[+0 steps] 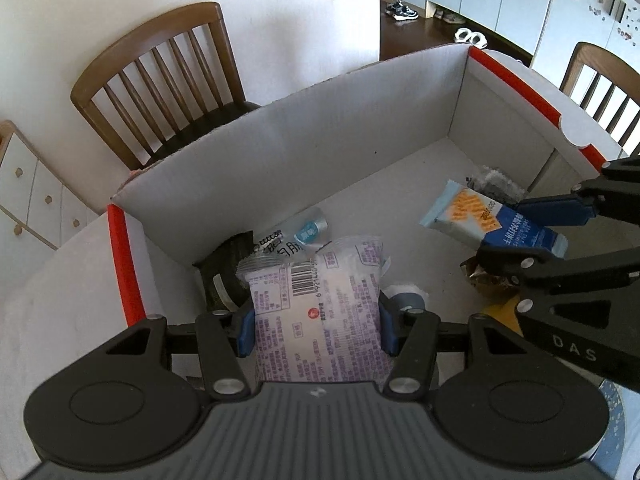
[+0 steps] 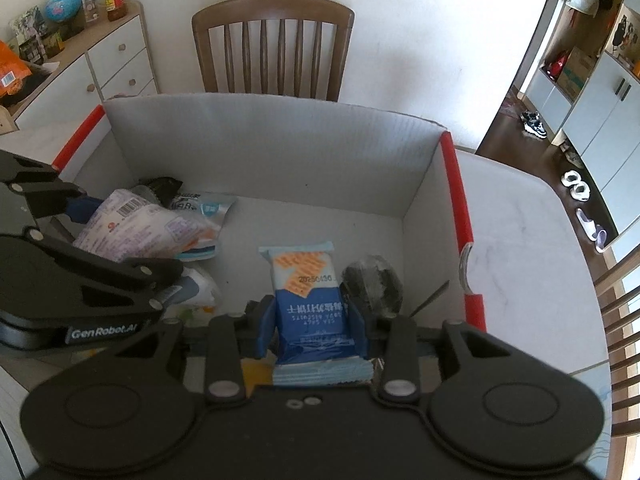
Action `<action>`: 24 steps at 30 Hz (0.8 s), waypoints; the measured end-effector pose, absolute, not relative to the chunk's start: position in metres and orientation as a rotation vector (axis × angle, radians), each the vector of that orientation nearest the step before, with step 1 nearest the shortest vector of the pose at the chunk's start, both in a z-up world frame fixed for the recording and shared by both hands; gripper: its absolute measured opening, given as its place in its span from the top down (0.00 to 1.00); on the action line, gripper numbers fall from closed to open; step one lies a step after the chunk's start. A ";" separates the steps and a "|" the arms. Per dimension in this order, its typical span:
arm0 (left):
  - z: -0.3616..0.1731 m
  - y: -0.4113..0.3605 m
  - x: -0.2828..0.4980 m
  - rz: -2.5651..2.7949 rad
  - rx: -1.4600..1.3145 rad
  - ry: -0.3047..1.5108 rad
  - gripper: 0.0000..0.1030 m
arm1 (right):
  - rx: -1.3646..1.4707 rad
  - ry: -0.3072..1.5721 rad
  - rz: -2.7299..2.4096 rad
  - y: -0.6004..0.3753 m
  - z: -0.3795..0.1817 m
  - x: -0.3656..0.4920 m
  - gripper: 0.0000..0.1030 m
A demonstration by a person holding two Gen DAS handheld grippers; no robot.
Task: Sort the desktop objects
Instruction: 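Lower both packets into the red box, then open left gripper releasing bread bag while right gripper releases biscuit packet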
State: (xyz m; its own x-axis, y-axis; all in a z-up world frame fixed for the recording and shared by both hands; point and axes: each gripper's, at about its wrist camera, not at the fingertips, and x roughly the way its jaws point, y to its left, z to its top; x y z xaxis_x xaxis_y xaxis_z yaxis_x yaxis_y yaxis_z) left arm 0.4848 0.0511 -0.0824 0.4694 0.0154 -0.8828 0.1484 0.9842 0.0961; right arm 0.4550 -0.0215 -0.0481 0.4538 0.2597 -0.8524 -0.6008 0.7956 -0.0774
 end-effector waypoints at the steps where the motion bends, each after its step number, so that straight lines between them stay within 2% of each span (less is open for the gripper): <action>1: -0.082 0.051 0.485 -0.086 0.165 1.082 0.46 | -0.399 0.962 0.549 -0.022 -0.048 0.454 0.61; 8: -0.080 0.051 0.481 -0.087 0.128 1.067 0.32 | -0.370 0.974 0.551 -0.030 -0.045 0.453 0.54; 10: -0.077 0.051 0.479 -0.080 0.120 1.060 0.21 | -0.364 0.971 0.555 -0.034 -0.042 0.452 0.54; 11: -0.076 0.052 0.477 -0.075 0.117 1.055 0.20 | -0.362 0.969 0.557 -0.035 -0.040 0.451 0.53; 24: -0.047 0.061 0.453 -0.057 0.040 1.015 0.20 | -0.353 0.921 0.622 -0.058 -0.008 0.425 0.51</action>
State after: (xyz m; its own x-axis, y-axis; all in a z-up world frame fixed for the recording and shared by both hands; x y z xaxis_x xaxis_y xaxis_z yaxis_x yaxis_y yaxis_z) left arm 0.4529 0.0614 -0.0466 0.5264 -0.0292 -0.8498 0.0660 0.9978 0.0065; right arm 0.4250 -0.0584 -0.0081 0.4488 0.3454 -0.8242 -0.6356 0.7717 -0.0227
